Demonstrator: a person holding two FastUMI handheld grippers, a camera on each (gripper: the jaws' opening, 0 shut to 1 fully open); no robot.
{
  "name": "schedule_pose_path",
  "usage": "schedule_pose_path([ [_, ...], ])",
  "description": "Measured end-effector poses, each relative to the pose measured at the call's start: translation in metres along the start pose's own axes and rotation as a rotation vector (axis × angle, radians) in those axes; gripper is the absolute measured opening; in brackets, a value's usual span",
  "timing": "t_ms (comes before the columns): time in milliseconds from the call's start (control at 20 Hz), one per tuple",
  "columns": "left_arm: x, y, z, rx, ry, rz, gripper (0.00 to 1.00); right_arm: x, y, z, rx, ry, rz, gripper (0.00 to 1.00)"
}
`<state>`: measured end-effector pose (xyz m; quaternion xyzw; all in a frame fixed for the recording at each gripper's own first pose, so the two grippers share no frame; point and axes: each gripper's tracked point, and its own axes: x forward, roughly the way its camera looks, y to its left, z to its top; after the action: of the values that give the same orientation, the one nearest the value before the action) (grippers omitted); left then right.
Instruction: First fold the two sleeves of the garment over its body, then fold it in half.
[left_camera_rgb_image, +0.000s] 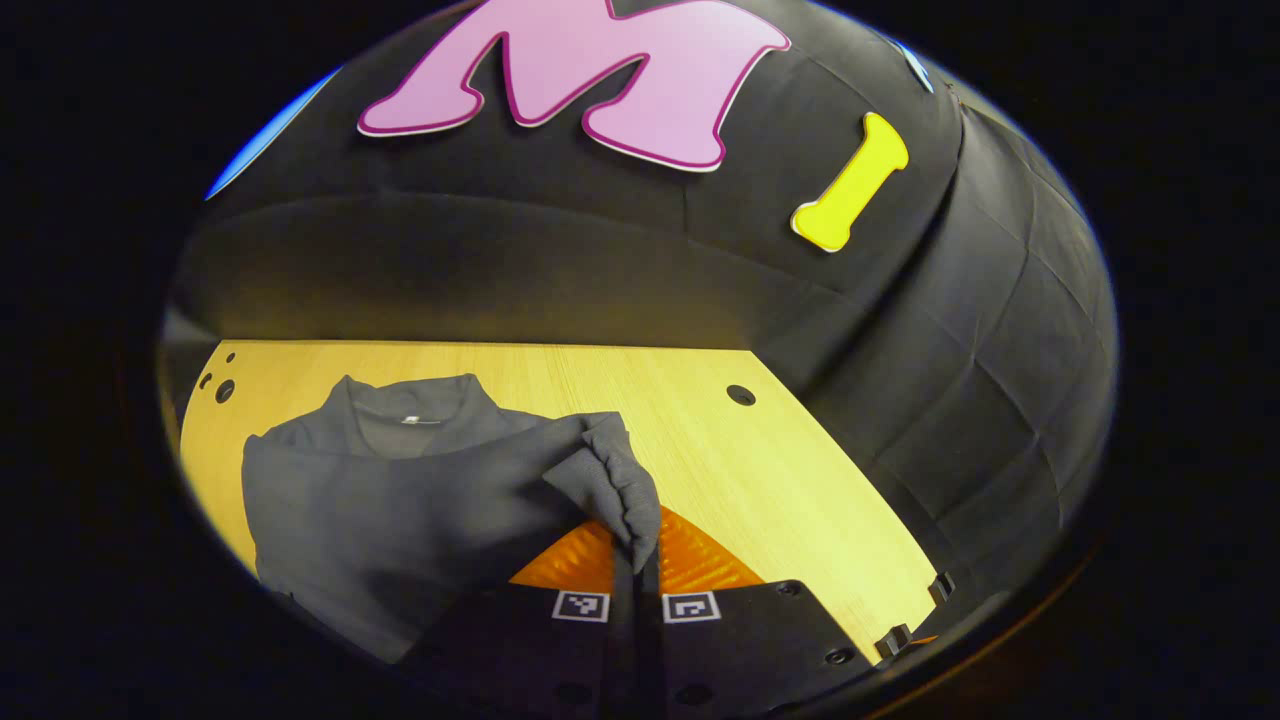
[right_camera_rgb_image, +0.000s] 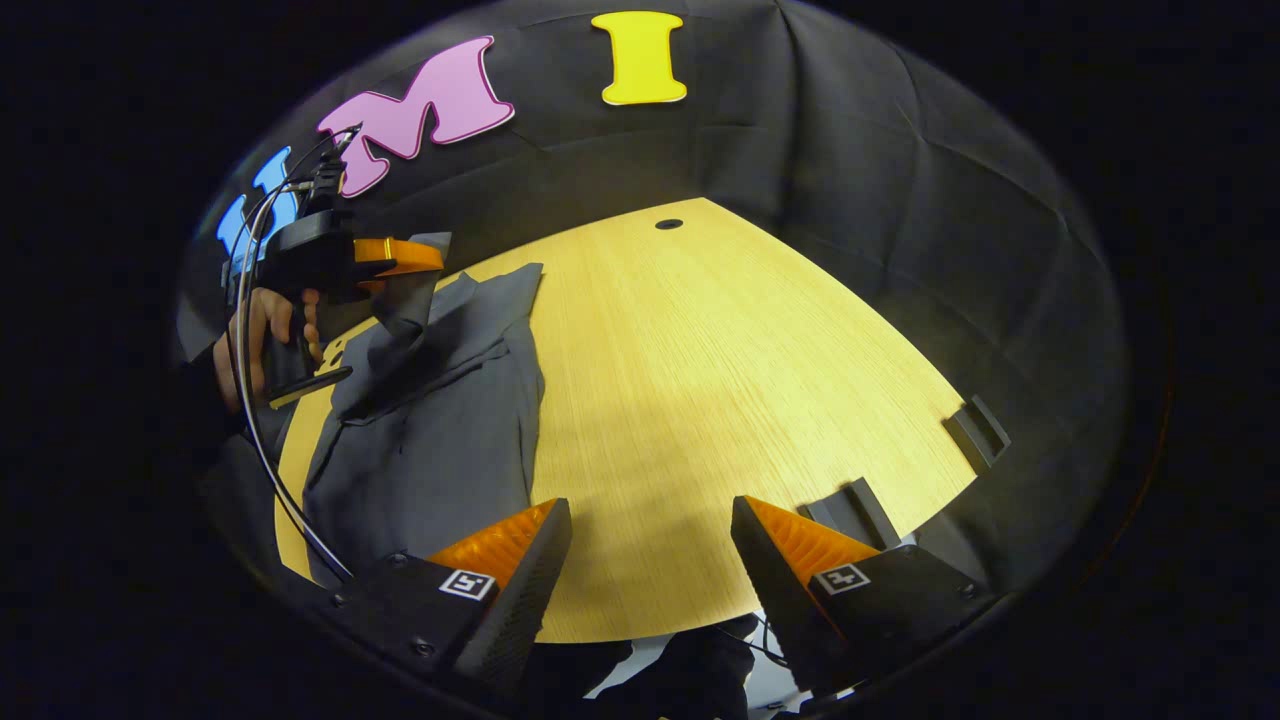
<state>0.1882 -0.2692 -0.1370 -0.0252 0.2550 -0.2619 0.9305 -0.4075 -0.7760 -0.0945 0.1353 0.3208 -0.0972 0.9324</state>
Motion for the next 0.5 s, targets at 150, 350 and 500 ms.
schedule_pose_path([
  [150,0.015,0.001,-0.013,0.024,0.050,0.033,0.07,-0.002,-0.005,-0.001,0.027,0.002,-0.015,0.99],
  [350,0.033,0.005,-0.022,0.006,0.076,0.030,0.17,-0.006,-0.007,-0.003,0.024,0.003,-0.039,0.99],
  [500,0.031,0.005,-0.023,-0.034,0.069,0.011,0.36,-0.008,-0.005,-0.002,0.010,0.005,-0.049,0.99],
])
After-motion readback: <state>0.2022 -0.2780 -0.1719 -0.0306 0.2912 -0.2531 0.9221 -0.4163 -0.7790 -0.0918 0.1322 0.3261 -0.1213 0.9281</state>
